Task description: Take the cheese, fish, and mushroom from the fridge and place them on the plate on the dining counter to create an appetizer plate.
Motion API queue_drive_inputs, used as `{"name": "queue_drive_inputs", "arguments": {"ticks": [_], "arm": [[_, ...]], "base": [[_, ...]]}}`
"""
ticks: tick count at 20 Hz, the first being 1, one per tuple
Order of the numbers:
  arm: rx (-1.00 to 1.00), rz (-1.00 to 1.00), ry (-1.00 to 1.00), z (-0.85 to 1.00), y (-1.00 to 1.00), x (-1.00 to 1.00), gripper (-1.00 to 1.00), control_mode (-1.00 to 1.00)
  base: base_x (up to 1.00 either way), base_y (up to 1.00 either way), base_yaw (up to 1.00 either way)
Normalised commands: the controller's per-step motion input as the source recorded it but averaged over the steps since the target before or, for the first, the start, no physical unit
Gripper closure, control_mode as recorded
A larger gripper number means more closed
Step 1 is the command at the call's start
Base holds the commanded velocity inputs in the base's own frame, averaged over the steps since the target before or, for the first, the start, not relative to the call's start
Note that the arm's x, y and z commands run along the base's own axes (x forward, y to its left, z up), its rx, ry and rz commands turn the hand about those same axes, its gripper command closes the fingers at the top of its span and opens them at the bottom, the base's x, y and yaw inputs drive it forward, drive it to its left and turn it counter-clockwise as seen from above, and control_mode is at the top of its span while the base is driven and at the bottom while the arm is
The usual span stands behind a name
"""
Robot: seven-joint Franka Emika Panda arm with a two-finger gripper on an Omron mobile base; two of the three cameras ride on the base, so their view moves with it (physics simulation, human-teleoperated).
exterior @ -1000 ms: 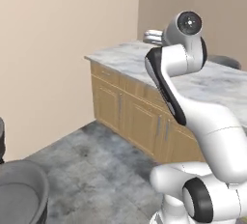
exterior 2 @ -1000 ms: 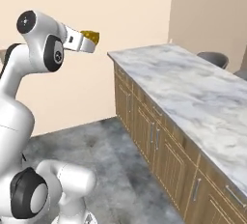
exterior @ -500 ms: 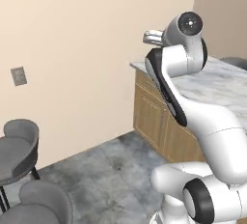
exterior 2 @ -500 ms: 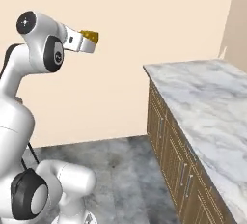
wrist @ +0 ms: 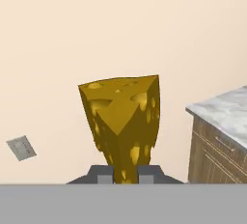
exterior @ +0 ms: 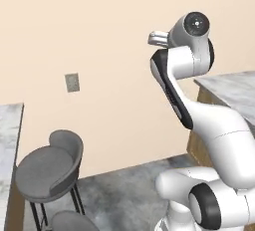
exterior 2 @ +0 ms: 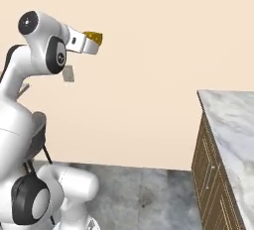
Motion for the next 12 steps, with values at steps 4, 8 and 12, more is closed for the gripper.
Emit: {"name": "queue_drive_inputs", "arguments": {"ticks": [4,8,12], "arm": [[0.00,0.00,0.00,0.00,0.00,0.00,1.00,1.00],[0.00,0.00,0.00,0.00,0.00,0.00,1.00,1.00],[0.00,0.00,0.00,0.00,0.00,0.00,1.00,1.00]], "base": [[0.42,0.19,0.53],[0.29,0.30,0.53],[0.40,0.29,0.51]]}}
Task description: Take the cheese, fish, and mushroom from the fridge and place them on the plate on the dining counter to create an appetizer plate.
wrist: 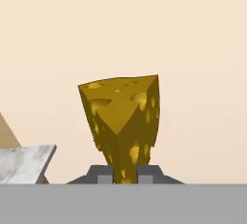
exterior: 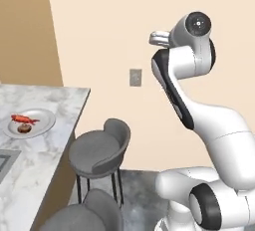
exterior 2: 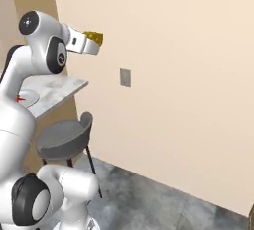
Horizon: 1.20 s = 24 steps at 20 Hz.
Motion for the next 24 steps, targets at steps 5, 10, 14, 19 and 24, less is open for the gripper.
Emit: {"name": "queue_drive_inputs", "arguments": {"ticks": [5,10,14,19,24], "arm": [[0.00,0.00,0.00,0.00,0.00,0.00,1.00,1.00],[0.00,0.00,0.00,0.00,0.00,0.00,1.00,1.00],[0.00,0.00,0.00,0.00,0.00,0.00,1.00,1.00],[0.00,0.00,0.00,0.00,0.00,0.00,1.00,1.00],[0.00,0.00,0.00,0.00,0.00,0.00,1.00,1.00]], "base": [[0.76,0.04,0.49],[0.74,0.03,0.48],[0.58,0.29,0.47],[0.55,0.29,0.46],[0.61,0.08,0.46]]}}
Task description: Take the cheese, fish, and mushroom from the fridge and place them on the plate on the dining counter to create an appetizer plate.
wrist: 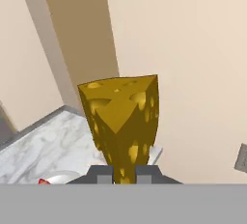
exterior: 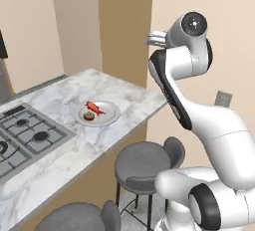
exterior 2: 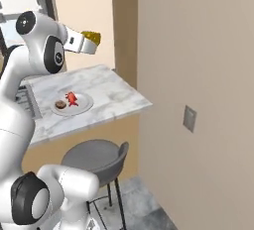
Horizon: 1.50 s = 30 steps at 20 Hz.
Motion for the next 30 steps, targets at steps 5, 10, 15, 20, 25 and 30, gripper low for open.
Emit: {"name": "queue_drive_inputs", "arguments": {"ticks": [5,10,15,20,25,30], "arm": [[0.00,0.00,0.00,0.00,0.00,0.00,1.00,1.00],[0.00,0.00,0.00,0.00,0.00,0.00,1.00,1.00],[0.00,0.00,0.00,0.00,0.00,0.00,1.00,1.00],[0.00,0.00,0.00,0.00,0.00,0.00,1.00,1.00],[0.00,0.00,0.00,0.00,0.00,0.00,1.00,1.00],[0.00,0.00,0.00,0.00,0.00,0.00,1.00,1.00]], "base": [[0.66,0.05,0.46],[0.76,0.00,0.46],[0.75,0.00,0.45],[0.76,0.01,0.44],[0.80,0.00,0.42],[0.73,0.00,0.41]]}}
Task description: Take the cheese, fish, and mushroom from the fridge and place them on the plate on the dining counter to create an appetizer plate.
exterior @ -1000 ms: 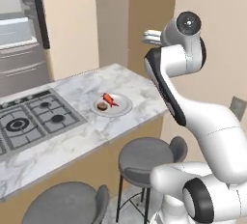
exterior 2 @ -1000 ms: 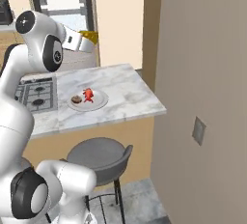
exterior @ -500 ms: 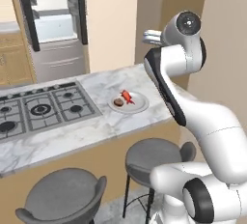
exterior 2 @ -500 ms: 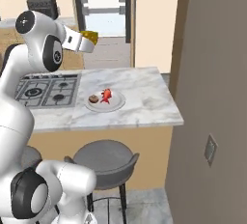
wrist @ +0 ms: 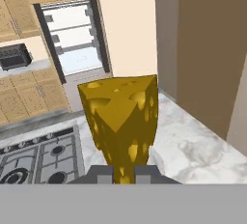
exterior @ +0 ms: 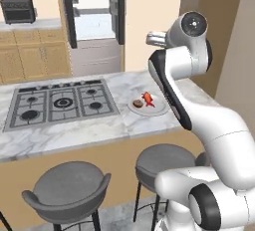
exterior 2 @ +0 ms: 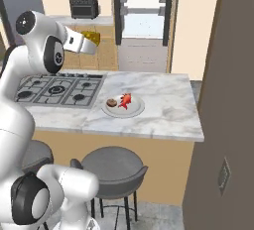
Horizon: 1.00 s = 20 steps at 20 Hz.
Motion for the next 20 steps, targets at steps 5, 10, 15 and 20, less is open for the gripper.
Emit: {"name": "queue_drive_inputs", "arguments": {"ticks": [5,10,15,20], "arm": [[0.00,0.00,0.00,0.00,0.00,0.00,1.00,1.00],[0.00,0.35,0.00,-0.46,-0.08,0.59,1.00,-1.00],[0.00,0.32,0.00,-0.44,-0.24,0.50,1.00,-1.00],[0.00,0.27,0.00,-0.34,-0.24,0.48,1.00,-1.00]], "base": [[0.67,0.00,0.39],[0.00,0.00,0.00],[0.00,0.00,0.00],[0.00,0.00,0.00]]}}
